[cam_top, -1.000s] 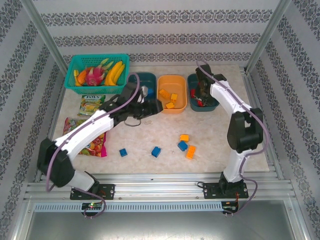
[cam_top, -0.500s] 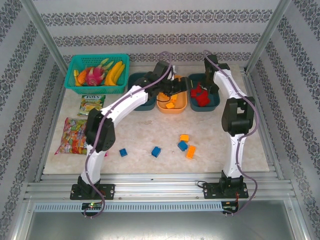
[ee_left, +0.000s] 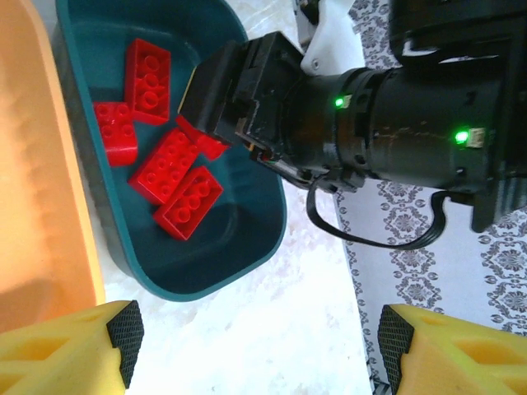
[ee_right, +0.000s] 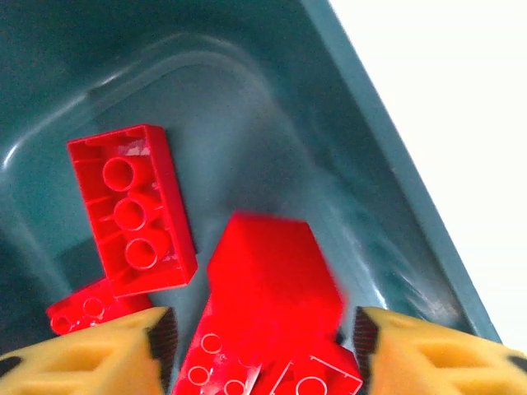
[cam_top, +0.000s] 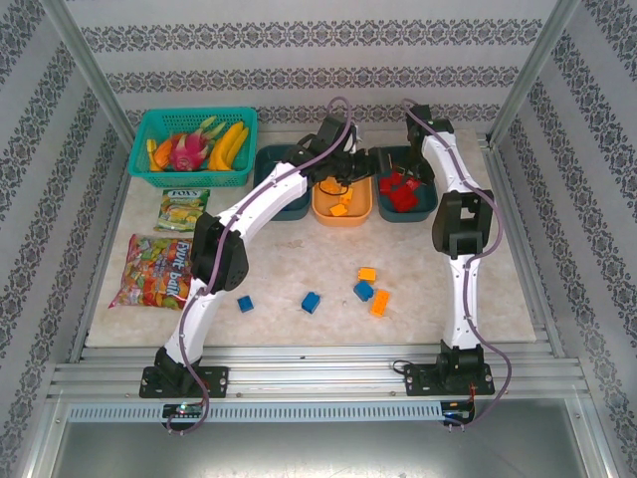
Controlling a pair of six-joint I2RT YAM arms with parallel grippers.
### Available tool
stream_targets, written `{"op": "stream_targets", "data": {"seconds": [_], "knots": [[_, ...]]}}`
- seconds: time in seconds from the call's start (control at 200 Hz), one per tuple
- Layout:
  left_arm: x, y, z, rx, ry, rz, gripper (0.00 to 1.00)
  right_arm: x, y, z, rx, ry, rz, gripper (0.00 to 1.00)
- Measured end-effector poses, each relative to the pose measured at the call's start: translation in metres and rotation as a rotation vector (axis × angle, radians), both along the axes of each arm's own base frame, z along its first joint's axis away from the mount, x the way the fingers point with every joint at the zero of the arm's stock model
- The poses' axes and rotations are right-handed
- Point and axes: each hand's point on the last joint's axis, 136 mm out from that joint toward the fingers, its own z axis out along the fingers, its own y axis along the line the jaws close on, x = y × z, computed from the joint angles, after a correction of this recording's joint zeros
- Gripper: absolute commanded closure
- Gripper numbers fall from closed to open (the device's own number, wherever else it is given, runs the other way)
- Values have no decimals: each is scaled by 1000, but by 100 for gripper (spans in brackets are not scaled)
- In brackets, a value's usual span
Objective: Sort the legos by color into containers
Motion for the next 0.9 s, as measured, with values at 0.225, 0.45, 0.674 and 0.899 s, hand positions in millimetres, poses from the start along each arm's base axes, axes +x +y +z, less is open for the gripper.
{"op": "stream_targets", "data": {"seconds": [0.225,0.45,0.674,0.899], "knots": [[-28,27,-17,77,71,28,23,-13,24,37,18,-62,68,29],[-106,79,-27,234,121,-21,24,-113,84,137,145,-383,277,17],[-217,115,-92,520,190,-226,26,-226,128,122,455,-539,485,9],[-264,138,-140,689,270,-322,25,-310,141,102,590,-447,554,4]]}}
